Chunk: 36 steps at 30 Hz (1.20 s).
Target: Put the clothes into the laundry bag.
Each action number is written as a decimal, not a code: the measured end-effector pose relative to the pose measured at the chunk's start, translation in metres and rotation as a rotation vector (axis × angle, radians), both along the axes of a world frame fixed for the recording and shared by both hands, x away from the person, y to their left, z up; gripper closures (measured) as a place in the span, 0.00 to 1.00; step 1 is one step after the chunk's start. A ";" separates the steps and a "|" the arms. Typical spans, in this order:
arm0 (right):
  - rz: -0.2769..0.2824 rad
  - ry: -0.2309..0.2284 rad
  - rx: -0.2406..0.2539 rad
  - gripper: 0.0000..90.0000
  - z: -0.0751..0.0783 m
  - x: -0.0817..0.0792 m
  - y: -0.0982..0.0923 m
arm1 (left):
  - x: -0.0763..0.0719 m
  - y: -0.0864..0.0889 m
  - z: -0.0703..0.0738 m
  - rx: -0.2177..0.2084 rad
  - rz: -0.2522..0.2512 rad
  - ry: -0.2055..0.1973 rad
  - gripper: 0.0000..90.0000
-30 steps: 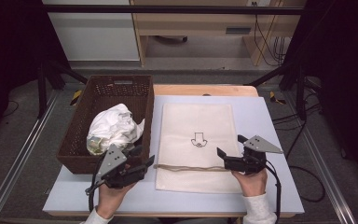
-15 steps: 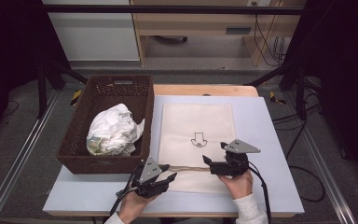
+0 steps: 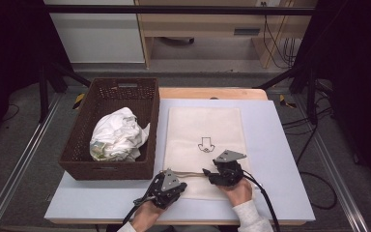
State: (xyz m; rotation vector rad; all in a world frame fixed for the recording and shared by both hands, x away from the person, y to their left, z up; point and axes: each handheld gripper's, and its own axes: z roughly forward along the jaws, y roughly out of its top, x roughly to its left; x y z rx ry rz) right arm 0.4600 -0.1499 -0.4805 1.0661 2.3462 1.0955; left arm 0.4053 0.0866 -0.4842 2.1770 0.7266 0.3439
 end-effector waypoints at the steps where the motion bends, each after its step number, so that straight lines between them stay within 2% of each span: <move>1: 0.000 0.000 0.000 0.53 0.000 0.000 0.000 | 0.000 0.000 0.000 0.000 0.000 0.000 0.97; 2: 0.015 0.011 -0.018 0.56 -0.003 0.001 0.001 | 0.000 -0.001 -0.001 -0.004 0.003 0.000 0.97; 3: 0.015 0.011 -0.018 0.56 -0.003 0.001 0.001 | 0.000 -0.001 -0.001 -0.004 0.003 0.000 0.97; 6: 0.026 0.027 -0.005 0.64 -0.003 -0.002 0.000 | 0.000 -0.001 -0.002 -0.011 0.006 -0.001 0.97; 9: 0.043 0.040 -0.015 0.68 -0.001 -0.005 0.000 | 0.000 0.000 -0.003 -0.015 0.005 0.002 0.96; 11: 0.052 0.039 -0.019 0.69 -0.001 -0.006 0.001 | 0.000 0.000 -0.003 -0.019 0.004 0.003 0.96; 12: 0.055 0.021 -0.043 0.71 -0.002 -0.008 0.003 | 0.001 0.001 -0.003 -0.028 0.006 0.011 0.96; 13: 0.055 0.021 -0.043 0.71 -0.002 -0.008 0.003 | 0.001 0.001 -0.003 -0.028 0.006 0.011 0.96; 17: 0.059 0.004 -0.043 0.82 -0.003 -0.009 0.003 | 0.002 0.002 -0.003 -0.029 0.005 0.018 0.96; 24: 0.058 0.000 -0.054 0.95 -0.002 -0.010 0.004 | 0.000 -0.001 -0.003 -0.021 0.007 0.004 0.93; 27: 0.052 0.024 -0.036 0.96 -0.001 -0.008 0.003 | 0.002 -0.001 -0.002 -0.019 0.002 0.013 0.93; 31: 0.050 0.018 -0.025 0.96 0.002 -0.008 0.002 | 0.005 -0.001 0.002 -0.019 0.009 0.014 0.93; 33: 0.053 0.009 -0.004 0.96 0.005 -0.008 0.000 | 0.006 0.000 0.007 -0.025 0.013 0.003 0.92; 34: 0.051 0.006 0.006 0.96 0.007 -0.008 -0.001 | 0.008 0.001 0.014 -0.038 0.018 -0.018 0.90; 35: 0.051 0.006 0.006 0.96 0.007 -0.008 -0.001 | 0.008 0.001 0.014 -0.038 0.018 -0.018 0.89; 36: 0.047 -0.003 0.030 0.96 0.010 -0.008 -0.003 | 0.009 0.001 0.018 -0.039 0.021 -0.033 0.87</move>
